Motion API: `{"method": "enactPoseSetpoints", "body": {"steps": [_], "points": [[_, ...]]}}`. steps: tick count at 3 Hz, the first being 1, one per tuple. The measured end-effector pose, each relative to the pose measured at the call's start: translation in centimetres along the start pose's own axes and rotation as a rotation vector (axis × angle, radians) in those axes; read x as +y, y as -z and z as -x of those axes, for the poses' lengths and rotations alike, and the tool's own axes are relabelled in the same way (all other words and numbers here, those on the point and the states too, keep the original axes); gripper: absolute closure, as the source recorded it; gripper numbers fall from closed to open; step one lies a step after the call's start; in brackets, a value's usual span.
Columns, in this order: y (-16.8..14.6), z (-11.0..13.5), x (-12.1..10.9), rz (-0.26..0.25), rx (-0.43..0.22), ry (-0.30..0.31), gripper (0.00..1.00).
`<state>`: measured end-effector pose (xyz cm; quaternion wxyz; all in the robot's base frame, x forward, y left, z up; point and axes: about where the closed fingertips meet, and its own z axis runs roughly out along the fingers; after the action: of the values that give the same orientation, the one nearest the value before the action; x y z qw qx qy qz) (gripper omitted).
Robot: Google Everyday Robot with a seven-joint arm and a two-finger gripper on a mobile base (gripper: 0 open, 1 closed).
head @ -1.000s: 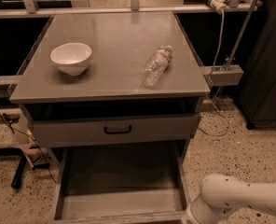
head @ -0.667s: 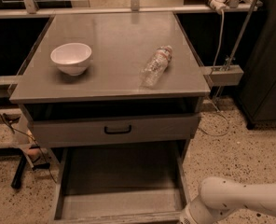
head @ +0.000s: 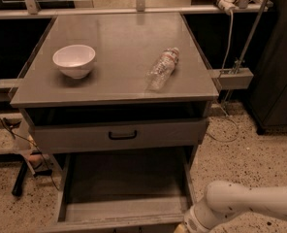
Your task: Close middle drawer
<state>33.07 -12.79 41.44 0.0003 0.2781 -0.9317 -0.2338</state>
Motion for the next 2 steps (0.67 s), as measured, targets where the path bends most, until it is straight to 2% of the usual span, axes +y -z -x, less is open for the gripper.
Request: {"method": "enactPoseSetpoints", "body": {"steps": [1,2], "points": [[0.6,1.6,-1.2,-0.019,-0.022,0.007,1.0],[0.6,2.9,-2.0,-0.016,-0.037,0.013,1.0]]}}
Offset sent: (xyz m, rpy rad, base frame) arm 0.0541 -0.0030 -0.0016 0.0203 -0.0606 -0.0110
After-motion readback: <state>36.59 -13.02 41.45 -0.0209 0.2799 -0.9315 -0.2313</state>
